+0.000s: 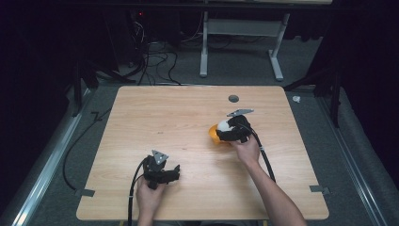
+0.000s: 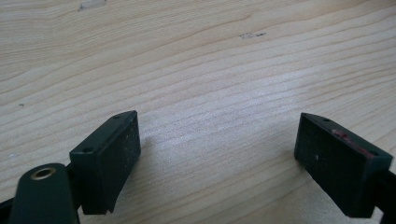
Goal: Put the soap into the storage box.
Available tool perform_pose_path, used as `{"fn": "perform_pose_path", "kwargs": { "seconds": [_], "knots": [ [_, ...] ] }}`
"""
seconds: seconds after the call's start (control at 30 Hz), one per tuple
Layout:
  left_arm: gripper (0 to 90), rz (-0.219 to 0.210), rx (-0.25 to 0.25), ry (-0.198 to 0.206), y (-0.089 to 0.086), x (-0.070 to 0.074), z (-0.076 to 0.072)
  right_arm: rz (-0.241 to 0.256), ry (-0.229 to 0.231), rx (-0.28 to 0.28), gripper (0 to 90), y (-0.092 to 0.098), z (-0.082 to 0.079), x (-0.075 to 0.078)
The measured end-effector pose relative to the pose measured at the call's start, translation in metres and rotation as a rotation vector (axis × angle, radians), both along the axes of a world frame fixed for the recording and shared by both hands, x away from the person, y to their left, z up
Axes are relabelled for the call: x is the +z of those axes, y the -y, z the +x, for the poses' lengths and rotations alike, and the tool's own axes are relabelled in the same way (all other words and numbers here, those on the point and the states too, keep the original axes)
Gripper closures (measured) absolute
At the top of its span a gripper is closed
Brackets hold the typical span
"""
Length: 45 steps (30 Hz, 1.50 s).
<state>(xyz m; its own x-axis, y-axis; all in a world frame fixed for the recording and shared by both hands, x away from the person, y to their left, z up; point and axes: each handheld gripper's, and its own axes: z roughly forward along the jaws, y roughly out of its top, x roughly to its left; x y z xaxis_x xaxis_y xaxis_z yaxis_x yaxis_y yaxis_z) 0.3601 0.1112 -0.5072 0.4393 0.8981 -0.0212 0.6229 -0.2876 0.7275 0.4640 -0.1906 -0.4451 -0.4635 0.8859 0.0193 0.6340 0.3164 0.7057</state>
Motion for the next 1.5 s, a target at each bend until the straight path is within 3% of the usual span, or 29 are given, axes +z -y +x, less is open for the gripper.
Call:
{"fn": "perform_pose_path", "kwargs": {
  "seconds": [1.0, 1.17, 1.2, 1.5],
  "knots": [
    [14.8, 0.0, 0.0, 0.0, 0.0, 0.0, 0.0, -0.009, -0.051, -0.037, 23.1, 0.0, 0.006, -0.011],
    [14.8, 0.0, -0.001, 0.0, 0.0, 0.0, 0.0, 0.025, -0.019, -0.029, 23.7, 0.002, 0.005, -0.005],
    [14.8, 0.0, 0.0, 0.0, 0.0, 0.0, 0.0, 0.042, 0.006, -0.024, 23.9, 0.003, 0.003, 0.0],
    [14.8, 0.0, 0.0, 0.0, 0.0, 0.0, 0.0, 0.048, 0.014, -0.028, 23.9, 0.006, 0.001, 0.003]
  ]
}}
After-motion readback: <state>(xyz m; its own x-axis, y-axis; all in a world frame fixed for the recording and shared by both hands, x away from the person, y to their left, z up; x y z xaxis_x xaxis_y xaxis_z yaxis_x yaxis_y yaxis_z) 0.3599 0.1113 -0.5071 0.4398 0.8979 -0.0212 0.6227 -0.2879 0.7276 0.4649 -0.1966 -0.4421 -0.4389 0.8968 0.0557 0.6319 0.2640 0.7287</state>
